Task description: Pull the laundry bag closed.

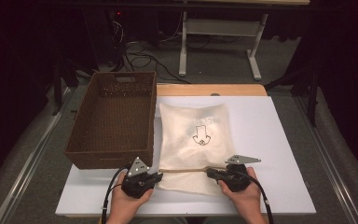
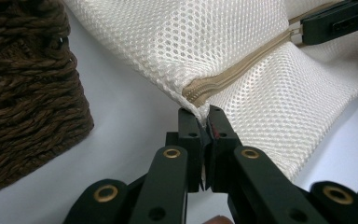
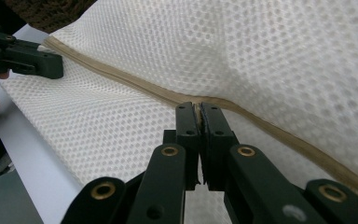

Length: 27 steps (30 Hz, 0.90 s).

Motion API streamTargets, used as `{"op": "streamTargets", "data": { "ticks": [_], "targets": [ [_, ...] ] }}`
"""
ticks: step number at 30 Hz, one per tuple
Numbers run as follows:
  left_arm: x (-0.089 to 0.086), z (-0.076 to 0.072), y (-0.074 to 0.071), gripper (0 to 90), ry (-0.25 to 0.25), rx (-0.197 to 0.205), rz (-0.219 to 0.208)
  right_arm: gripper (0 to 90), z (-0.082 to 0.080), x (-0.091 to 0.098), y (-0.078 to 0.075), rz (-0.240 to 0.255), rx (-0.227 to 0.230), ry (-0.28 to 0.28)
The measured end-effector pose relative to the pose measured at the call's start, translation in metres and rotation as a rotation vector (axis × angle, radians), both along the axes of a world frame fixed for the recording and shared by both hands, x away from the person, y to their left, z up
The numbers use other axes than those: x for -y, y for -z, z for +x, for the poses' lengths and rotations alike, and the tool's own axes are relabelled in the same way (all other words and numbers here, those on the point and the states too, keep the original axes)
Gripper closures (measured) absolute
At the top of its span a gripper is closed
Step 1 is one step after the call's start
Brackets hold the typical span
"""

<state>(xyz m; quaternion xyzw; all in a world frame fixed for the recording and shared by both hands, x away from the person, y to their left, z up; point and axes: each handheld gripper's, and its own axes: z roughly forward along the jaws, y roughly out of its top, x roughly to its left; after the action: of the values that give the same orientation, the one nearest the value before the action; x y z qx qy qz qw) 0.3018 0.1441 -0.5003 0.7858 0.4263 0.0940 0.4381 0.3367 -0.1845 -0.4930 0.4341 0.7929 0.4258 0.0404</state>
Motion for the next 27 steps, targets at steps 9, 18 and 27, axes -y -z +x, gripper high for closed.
{"op": "streamTargets", "data": {
  "ticks": [9,18,27],
  "targets": [
    [0.003,0.0,0.001,86.6,0.009,-0.004,0.011,88.0,-0.003,0.026,-0.002,-0.015,0.006,0.029],
    [0.003,0.0,0.002,86.6,0.0,-0.008,0.006,88.0,-0.006,0.052,-0.003,-0.024,0.017,0.063],
    [0.003,-0.001,0.002,86.6,-0.001,-0.009,0.007,88.0,-0.008,0.075,-0.005,-0.031,0.028,0.092]
  ]
}}
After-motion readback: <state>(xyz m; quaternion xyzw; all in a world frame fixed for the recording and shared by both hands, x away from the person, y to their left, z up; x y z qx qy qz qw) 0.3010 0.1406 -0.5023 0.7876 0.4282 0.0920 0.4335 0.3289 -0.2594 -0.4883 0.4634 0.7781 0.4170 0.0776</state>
